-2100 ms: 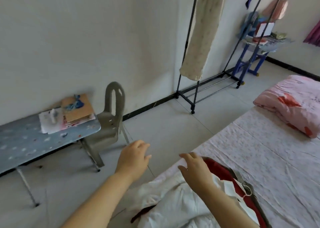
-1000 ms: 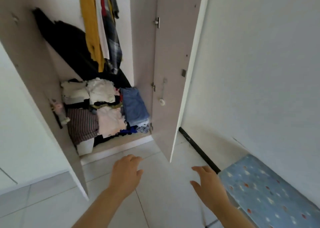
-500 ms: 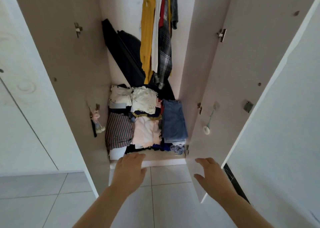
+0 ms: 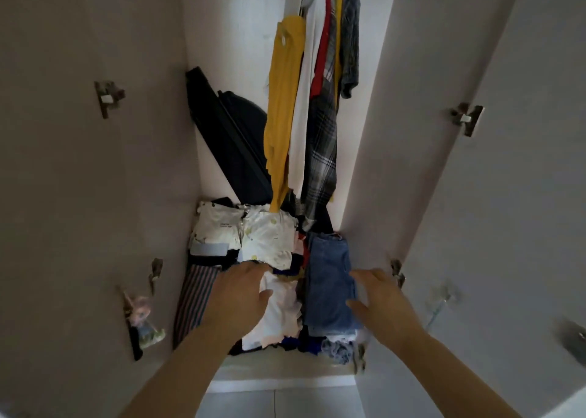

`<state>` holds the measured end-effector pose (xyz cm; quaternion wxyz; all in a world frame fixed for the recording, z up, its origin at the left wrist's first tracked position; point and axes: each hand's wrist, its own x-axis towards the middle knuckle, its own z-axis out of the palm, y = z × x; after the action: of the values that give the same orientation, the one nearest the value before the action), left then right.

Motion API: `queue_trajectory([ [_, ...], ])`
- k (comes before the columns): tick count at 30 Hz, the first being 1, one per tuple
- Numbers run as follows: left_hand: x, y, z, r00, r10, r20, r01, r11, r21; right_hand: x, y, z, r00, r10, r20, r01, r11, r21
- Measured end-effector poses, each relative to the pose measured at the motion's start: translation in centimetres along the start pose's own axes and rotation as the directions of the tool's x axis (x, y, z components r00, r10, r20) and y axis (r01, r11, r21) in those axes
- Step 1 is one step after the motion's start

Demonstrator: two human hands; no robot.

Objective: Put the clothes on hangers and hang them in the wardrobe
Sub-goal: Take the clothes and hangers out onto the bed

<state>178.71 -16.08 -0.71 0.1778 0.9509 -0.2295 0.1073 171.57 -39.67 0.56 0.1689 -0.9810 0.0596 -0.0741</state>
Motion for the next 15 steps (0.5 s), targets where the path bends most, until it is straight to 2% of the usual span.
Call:
queue_trajectory([
  [3,6.1,-0.6,-0.6,0.996,-0.01,-0.085,0.009,1.0,-0.007,6.7,-0.4,-1.4,0.991,-0.119,-0.054,0.12,0.993,0.0],
  [7,14.0,-1.1,-1.8,0.977,-0.073,-0.199,0.065,0.997,-0.051,15.2,-1.8,-4.0,0.954,-0.237,-0.186,0.26,0.959,0.113],
  [11,20.8,-1.3,-4.0,0.945,-0.13,-0.299,0.097,0.988,-0.124,22.1,-4.8,-7.7,0.842,-0.436,-0.318,0.462,0.887,0.006],
  [15,26.9,-2.0,-7.0,0.903,-0.126,-0.411,0.058,0.983,-0.174,28.3,-9.2,-12.1,0.706,-0.586,-0.398,0.6,0.793,-0.104],
])
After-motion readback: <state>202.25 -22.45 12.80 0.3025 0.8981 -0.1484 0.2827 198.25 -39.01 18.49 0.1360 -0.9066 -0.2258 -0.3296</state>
